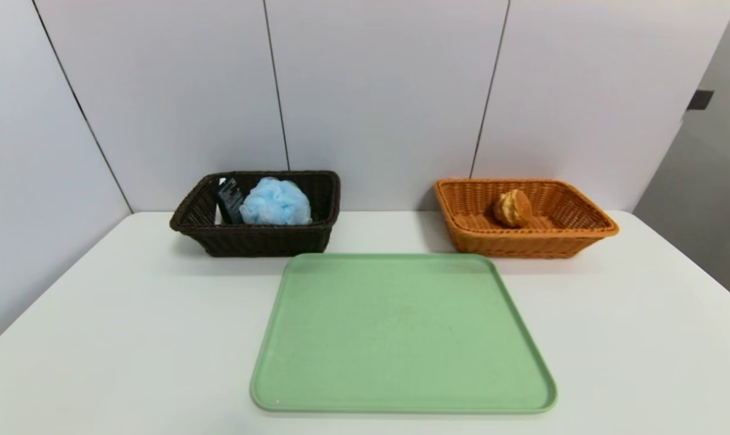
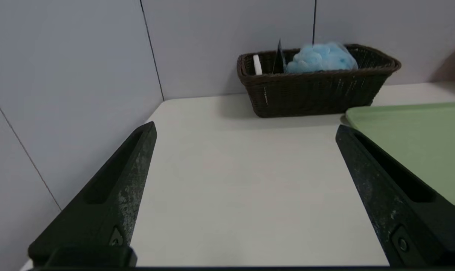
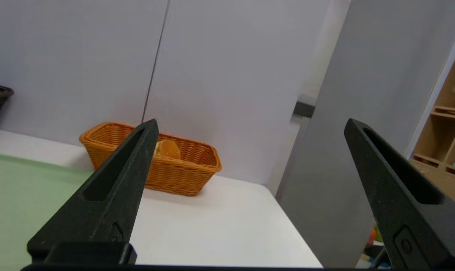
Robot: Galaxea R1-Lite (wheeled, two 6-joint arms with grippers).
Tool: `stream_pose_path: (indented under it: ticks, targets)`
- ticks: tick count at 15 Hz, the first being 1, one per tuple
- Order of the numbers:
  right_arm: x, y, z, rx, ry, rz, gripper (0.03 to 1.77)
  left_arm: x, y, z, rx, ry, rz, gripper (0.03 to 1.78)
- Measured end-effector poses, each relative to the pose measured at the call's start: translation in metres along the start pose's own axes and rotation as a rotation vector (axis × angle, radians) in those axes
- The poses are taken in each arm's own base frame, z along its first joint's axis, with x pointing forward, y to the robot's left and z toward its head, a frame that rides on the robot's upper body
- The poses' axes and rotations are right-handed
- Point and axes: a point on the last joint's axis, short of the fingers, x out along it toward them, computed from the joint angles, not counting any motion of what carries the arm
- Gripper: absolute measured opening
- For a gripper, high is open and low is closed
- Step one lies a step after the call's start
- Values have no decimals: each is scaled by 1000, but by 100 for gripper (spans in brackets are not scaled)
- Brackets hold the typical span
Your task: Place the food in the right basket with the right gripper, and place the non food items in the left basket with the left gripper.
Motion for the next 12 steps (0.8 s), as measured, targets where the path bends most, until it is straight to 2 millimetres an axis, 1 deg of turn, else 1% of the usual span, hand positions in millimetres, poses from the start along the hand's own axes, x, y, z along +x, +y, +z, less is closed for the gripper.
stream_pose_path:
  ticks: [1,2,4,5,6,10,12]
  targets:
    - [0,2,-5,0,25,15,170,0,-1,-6,-10,51,-16,169]
    - [-1,4,-12,2,84,40,170,0,-2,-10,-25,84,-48,169]
    - [-5,11,-32,14,267,104,170,-1,-3,-17,-56,147,-97,169]
    - [-8,15,-41,31,369,136,170,-2,-4,-20,-80,186,-95,169]
    - [-11,16,-47,53,427,155,170,-2,-4,-21,-115,191,-92,169]
    - [-13,19,-51,169,474,202,170,-2,-3,-22,-270,204,-56,169]
    - [-13,19,-51,203,476,194,170,-2,-2,-22,-218,203,-21,169]
